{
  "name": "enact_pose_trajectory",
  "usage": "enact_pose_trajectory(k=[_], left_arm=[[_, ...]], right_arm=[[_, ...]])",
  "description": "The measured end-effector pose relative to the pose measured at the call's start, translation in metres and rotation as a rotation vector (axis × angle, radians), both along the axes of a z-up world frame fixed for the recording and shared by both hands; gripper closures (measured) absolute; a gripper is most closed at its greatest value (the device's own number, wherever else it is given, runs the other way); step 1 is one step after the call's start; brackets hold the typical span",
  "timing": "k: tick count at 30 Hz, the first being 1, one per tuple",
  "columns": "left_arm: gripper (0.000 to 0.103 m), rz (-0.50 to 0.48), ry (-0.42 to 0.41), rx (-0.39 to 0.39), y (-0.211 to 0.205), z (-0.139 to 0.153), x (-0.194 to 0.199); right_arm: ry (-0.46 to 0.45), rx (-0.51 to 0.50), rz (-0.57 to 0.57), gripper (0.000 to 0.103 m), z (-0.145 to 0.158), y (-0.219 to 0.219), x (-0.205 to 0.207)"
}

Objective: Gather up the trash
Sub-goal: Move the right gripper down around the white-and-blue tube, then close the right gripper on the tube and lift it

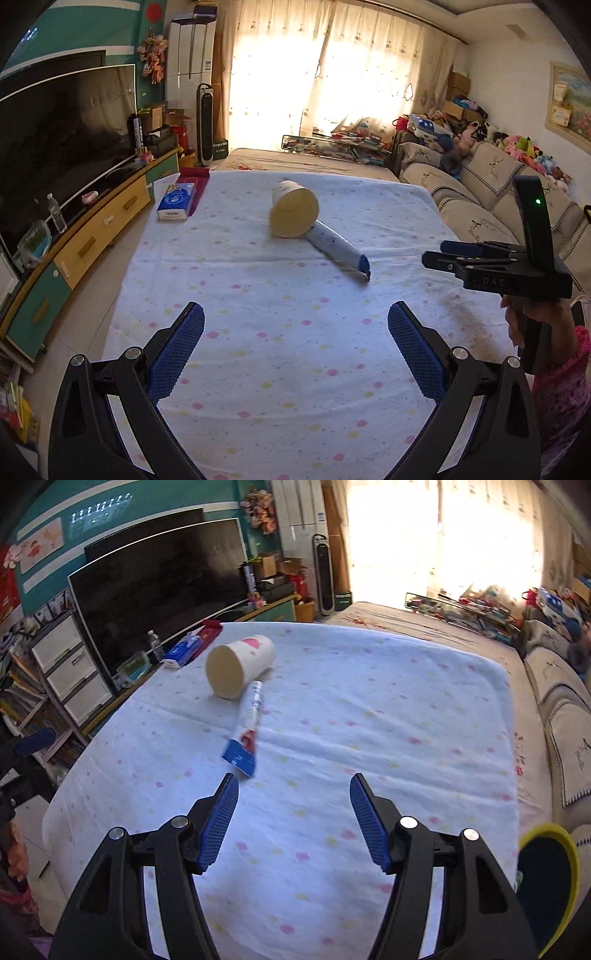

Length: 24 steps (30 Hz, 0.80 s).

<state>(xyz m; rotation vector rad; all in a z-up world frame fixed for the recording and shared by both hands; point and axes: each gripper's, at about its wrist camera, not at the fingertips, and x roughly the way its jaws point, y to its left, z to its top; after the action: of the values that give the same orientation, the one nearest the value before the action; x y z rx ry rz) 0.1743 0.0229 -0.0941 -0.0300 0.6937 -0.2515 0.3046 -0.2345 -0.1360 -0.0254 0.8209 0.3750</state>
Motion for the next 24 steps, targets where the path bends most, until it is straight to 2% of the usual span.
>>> enact_pose_trajectory(k=[3, 7, 15, 18, 22, 24], left_arm=[[0.005, 0.011, 0.0, -0.014, 0.012, -0.004, 0.002], [0.005, 0.014, 0.007, -0.022, 0.016, -0.01, 0.003], [0.005, 0.022, 0.013, -0.039, 0.026, -0.015, -0.001], [0.005, 0.029, 0.018, -0.046, 0.029, -0.016, 0.0], [0.005, 0.032, 0.025, -0.052, 0.03, -0.019, 0.002], [0.005, 0.031, 0.027, -0.052, 0.029, -0.02, 0.003]], right_arm=[[0.001, -0.018, 0.047, 0.043, 0.001, 0.034, 0.018], [0.029, -0.096, 0.067, 0.043, -0.01, 0.066, 0.045], [0.115, -0.149, 0.034, 0.044, -0.043, 0.082, 0.089], [0.128, -0.158, 0.027, 0.053, -0.048, 0.084, 0.094], [0.139, -0.163, 0.026, 0.058, -0.052, 0.087, 0.097], [0.137, -0.165, 0.024, 0.066, -0.053, 0.089, 0.098]])
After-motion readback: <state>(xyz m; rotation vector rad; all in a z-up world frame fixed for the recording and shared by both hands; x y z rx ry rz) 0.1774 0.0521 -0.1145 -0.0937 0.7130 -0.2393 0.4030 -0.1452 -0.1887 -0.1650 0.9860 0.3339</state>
